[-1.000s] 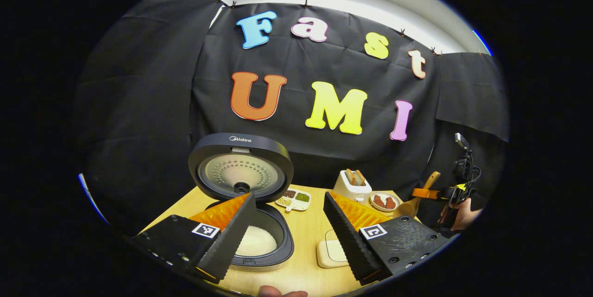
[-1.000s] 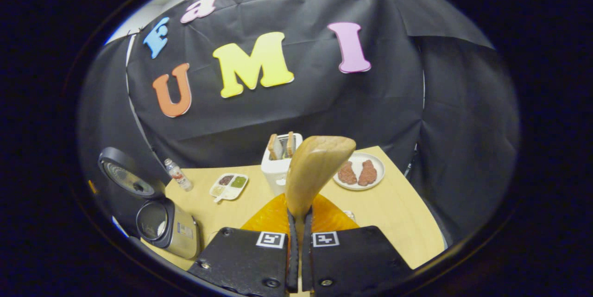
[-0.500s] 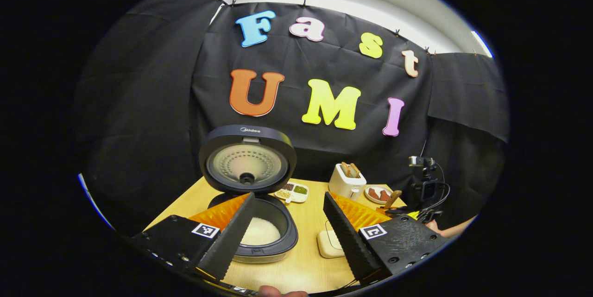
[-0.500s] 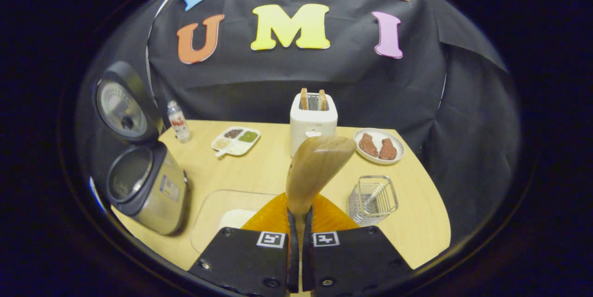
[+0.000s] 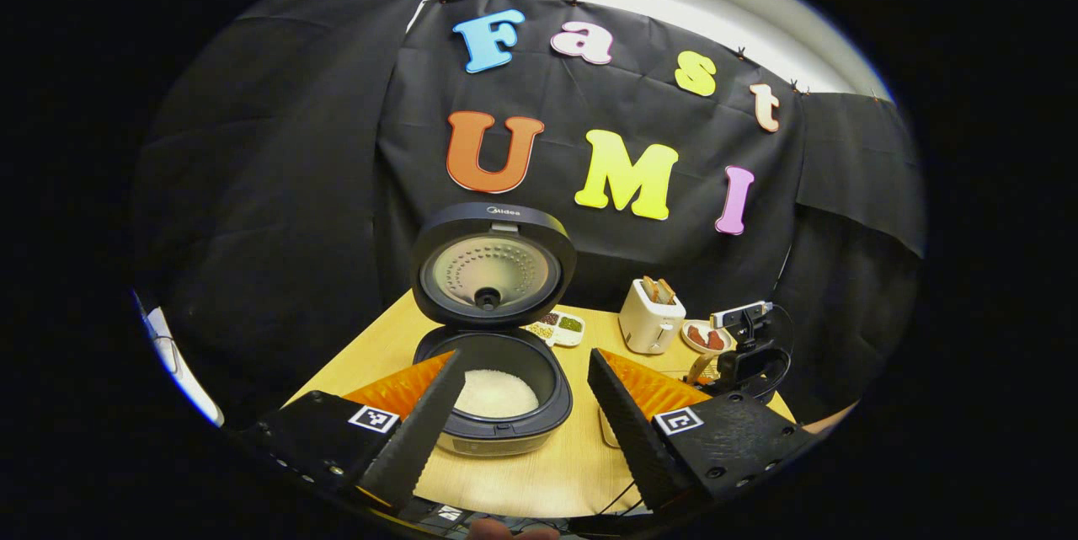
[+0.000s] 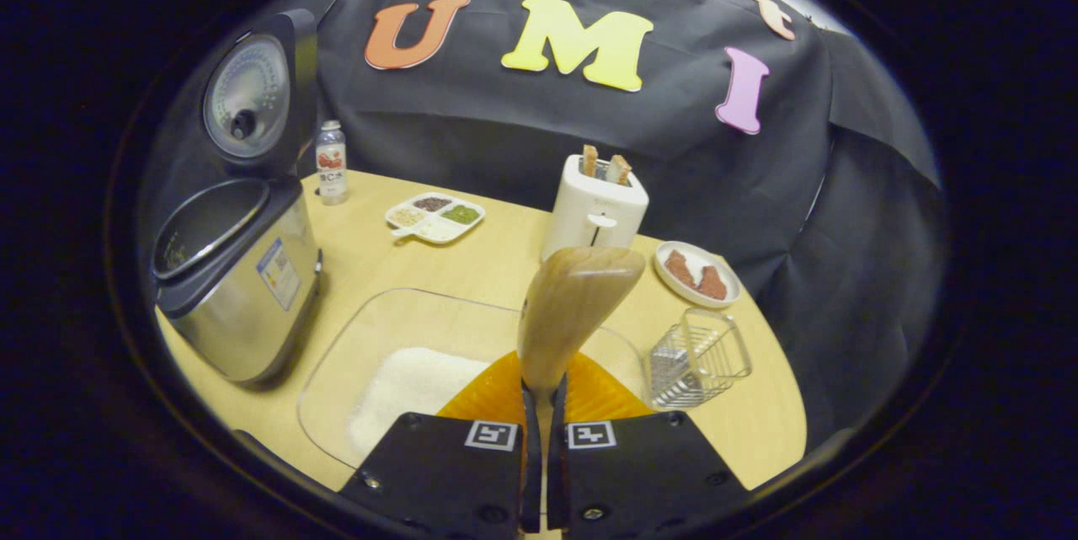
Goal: Close the left gripper, press the button to open the rice cooker; take a wooden spoon from the chopstick holder with the right hand, scoop a spoonful of rice and pour it into the rice cooker, then put the wooden spoon back into the chopstick holder.
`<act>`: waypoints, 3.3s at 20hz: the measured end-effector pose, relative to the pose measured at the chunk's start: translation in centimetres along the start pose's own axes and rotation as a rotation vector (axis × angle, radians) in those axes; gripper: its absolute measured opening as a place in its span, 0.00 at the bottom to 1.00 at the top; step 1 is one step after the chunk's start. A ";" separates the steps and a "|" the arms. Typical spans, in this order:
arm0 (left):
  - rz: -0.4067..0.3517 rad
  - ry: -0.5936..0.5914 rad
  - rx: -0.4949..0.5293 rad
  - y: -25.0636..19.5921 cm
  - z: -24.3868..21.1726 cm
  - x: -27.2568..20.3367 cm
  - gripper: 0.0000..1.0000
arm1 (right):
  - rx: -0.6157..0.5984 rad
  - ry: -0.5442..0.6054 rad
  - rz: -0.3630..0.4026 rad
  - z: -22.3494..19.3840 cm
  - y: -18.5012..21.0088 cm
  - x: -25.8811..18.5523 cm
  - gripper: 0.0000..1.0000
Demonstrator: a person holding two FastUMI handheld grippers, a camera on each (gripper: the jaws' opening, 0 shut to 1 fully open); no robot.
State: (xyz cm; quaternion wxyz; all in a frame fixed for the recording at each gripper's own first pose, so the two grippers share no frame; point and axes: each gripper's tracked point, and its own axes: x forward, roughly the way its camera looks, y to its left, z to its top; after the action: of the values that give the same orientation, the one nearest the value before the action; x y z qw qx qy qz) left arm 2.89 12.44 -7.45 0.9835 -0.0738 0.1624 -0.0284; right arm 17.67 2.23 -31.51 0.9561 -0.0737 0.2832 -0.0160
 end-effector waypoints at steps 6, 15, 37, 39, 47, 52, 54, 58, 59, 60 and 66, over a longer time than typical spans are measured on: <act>0.029 0.017 -0.007 0.2 0.0 0.1 0.95 | 0.147 0.061 0.154 0.2 4.1 -0.2 0.08; 0.065 0.040 -0.006 -0.8 -0.4 0.5 0.95 | 0.634 0.207 0.292 0.7 3.8 0.0 0.08; 0.045 -0.040 -0.008 -3.3 0.6 1.1 0.95 | 0.928 0.066 0.432 11.9 -5.6 -5.6 0.08; 0.066 -0.046 -0.020 -2.4 0.4 0.2 0.95 | 0.917 0.041 0.479 14.5 -3.8 -6.7 0.08; 0.162 -0.070 -0.028 1.1 -0.6 -4.8 0.95 | 0.779 0.028 0.677 22.3 9.6 -9.0 0.08; 0.208 -0.079 -0.001 2.9 -0.9 -7.6 0.84 | 0.635 0.004 0.691 23.9 16.8 -8.9 0.08; 0.216 -0.084 -0.010 3.0 -0.9 -8.5 0.95 | 0.558 -0.011 0.660 23.6 18.6 -8.2 0.08; 0.235 -0.096 -0.033 3.8 -1.5 -9.7 0.95 | 0.481 -0.016 0.624 23.1 20.8 -7.4 0.08; 0.238 -0.097 -0.042 3.9 -1.7 -9.8 0.95 | 0.447 -0.023 0.609 22.9 21.1 -7.3 0.08; 0.240 -0.098 -0.049 4.1 -1.7 -10.0 0.95 | 0.409 -0.037 0.594 22.7 21.4 -7.3 0.08; 0.239 -0.114 -0.063 4.7 -1.7 -10.1 0.95 | 0.197 -0.133 0.549 23.0 22.4 -7.9 0.08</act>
State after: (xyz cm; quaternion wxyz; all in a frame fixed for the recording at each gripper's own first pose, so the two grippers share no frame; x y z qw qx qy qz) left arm -7.07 17.61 -6.61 0.9848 -0.0861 0.1145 0.0984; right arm 23.26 28.01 -11.58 0.9437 0.0978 0.2264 0.2204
